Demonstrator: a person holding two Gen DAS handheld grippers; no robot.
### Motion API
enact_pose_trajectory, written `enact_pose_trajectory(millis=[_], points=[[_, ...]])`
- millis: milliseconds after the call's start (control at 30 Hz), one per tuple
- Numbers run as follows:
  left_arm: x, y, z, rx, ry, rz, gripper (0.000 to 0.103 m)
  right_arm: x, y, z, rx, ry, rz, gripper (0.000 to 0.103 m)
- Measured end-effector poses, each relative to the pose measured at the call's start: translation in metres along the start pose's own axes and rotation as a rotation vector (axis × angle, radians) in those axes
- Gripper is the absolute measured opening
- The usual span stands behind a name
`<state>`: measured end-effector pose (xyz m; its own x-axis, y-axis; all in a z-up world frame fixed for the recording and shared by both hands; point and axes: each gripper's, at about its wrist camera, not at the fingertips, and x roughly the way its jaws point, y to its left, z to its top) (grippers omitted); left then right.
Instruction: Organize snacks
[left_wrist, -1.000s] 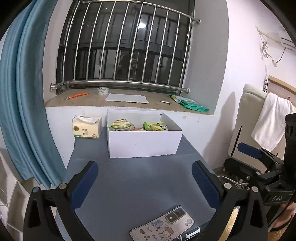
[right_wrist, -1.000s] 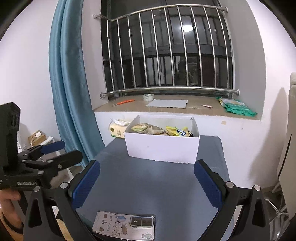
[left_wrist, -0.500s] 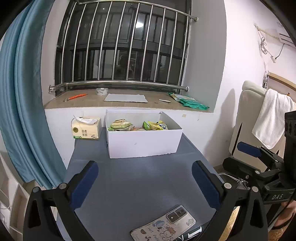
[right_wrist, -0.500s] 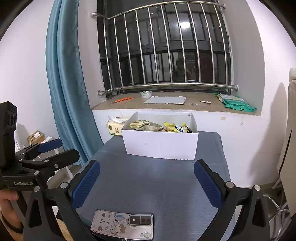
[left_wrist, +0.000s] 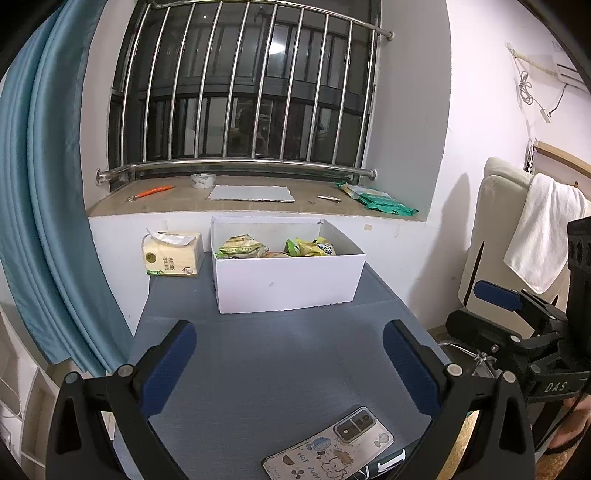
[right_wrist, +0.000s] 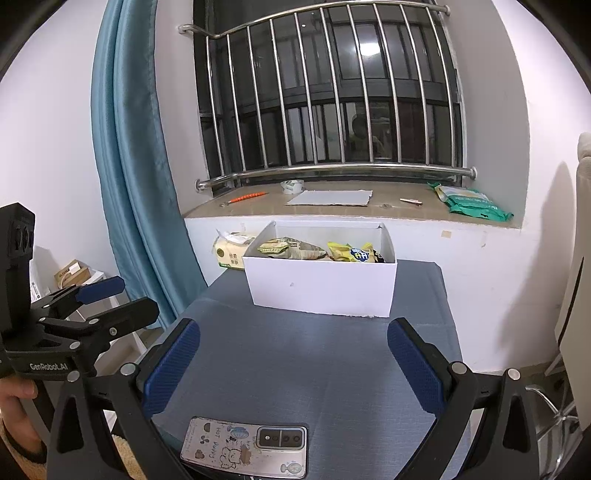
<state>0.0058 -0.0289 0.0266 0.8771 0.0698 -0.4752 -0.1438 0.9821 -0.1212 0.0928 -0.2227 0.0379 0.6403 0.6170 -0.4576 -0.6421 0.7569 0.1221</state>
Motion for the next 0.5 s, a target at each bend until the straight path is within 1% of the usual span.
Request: enact_pose_trajectory(millis=[500], points=[[-0.0019,0.0021,-0.0018,-0.003,0.000,-0.013,0.103,0.0012,-0.0061,-0.0030,0.016,0.010,-0.011,0.103]])
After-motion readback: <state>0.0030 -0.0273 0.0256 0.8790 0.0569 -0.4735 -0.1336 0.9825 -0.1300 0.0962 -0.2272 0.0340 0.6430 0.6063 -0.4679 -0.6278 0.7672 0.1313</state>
